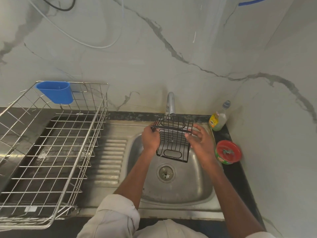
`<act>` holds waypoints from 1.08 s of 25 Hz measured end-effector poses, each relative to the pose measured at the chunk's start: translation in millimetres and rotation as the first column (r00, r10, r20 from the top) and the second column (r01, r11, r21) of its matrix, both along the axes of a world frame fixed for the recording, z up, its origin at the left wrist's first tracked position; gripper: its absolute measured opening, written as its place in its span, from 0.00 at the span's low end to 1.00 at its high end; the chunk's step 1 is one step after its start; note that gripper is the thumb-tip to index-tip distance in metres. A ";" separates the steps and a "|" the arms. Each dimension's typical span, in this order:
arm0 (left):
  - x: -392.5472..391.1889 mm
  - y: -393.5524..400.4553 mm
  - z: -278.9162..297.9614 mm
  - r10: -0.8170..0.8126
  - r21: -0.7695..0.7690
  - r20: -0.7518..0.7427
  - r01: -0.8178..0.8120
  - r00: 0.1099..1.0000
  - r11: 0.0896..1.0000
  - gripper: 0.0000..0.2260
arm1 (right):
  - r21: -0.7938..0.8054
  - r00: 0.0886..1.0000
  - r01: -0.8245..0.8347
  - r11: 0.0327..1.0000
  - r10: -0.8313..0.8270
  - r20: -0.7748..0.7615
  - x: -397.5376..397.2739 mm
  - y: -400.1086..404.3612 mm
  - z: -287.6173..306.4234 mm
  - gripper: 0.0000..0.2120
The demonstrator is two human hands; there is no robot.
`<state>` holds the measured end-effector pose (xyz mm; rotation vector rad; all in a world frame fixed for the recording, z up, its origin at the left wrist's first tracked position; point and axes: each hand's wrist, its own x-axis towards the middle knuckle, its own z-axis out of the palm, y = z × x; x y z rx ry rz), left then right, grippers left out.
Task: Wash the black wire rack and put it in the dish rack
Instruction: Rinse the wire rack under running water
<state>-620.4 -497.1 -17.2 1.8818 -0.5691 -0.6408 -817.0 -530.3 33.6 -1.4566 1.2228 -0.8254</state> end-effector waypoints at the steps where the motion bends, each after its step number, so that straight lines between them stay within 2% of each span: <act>1: -2.3 -1.9 1.3 -0.009 -0.012 0.000 0.009 1.000 1.000 0.13 | 0.003 1.000 0.012 1.000 -0.012 0.011 -3.7 -1.3 0.0 0.28; 12: -9.6 -7.0 11.8 -0.123 -0.038 0.034 0.125 0.992 0.991 0.15 | -0.023 0.988 0.122 0.992 -0.119 0.094 -16.4 -4.9 -2.4 0.27; 20: -6.3 0.0 18.8 -0.118 -0.089 0.041 0.122 0.992 0.989 0.18 | 0.077 0.978 0.141 0.987 -0.151 0.144 -3.6 -9.6 -17.0 0.26; 27: 2.0 24.0 8.0 -0.071 -0.036 -0.014 0.070 0.997 0.997 0.32 | 0.133 0.984 0.069 0.989 -0.090 0.152 12.7 -16.9 -32.1 0.24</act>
